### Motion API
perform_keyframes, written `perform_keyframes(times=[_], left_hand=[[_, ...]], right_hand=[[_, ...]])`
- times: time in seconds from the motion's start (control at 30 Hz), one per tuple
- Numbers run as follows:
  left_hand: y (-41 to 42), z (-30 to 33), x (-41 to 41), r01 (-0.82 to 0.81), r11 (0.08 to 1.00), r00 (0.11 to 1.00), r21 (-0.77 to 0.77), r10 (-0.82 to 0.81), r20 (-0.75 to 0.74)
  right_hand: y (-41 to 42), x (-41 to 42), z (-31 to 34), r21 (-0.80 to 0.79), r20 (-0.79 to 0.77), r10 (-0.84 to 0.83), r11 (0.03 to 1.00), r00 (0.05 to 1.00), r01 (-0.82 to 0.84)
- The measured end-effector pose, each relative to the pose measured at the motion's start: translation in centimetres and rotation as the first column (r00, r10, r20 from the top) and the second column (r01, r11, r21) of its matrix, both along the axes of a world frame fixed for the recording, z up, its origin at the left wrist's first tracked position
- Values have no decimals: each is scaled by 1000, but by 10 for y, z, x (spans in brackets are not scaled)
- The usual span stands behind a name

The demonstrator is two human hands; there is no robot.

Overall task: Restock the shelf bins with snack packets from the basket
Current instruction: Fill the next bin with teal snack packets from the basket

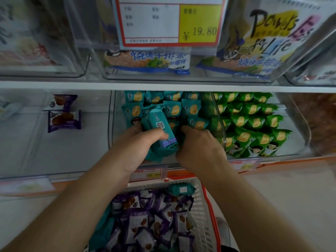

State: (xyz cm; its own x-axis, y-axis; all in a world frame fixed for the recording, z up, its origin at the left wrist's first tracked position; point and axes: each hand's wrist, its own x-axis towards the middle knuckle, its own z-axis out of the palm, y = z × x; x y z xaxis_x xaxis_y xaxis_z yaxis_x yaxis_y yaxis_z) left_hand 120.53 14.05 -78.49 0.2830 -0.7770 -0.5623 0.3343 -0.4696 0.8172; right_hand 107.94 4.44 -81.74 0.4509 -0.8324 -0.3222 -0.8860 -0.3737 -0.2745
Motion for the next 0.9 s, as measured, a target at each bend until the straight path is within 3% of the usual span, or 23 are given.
perform_keyframes(times=[0.1,0.17,0.2,0.3,0.37,0.4,0.47,0.5,0.67,0.9], left_hand=[[-11,-2,0,-37,998,999,48,38,-14],[-8,-1,3,-126,990,988,-58,120,-98],[0,4,-1,-148,989,987,-13,146,-63],[-8,18,-6,-11,998,995,65,4,103],[-4,3,1,7,998,998,63,-11,56],[-6,0,4,41,996,997,75,-46,66],[-8,-4,5,-88,992,985,88,73,156],[-4,-8,6,-76,995,983,69,63,174],[1,-9,8,-81,996,987,20,77,143],[1,-8,8,-81,996,973,34,71,220]], right_hand=[[0,-1,0,-4,-40,7,1000,999,-8],[0,-1,3,30,-65,28,999,997,-26],[1,-1,4,34,-64,36,999,997,-33],[3,0,8,0,-46,33,999,998,-33],[5,1,10,-6,-55,30,1000,998,-31],[6,1,11,-5,-58,31,999,998,-32],[6,2,12,2,-57,35,999,998,-35],[7,2,13,9,-55,36,999,998,-35],[8,3,22,10,-111,34,999,993,-33],[10,5,37,-22,-158,29,999,987,-33]])
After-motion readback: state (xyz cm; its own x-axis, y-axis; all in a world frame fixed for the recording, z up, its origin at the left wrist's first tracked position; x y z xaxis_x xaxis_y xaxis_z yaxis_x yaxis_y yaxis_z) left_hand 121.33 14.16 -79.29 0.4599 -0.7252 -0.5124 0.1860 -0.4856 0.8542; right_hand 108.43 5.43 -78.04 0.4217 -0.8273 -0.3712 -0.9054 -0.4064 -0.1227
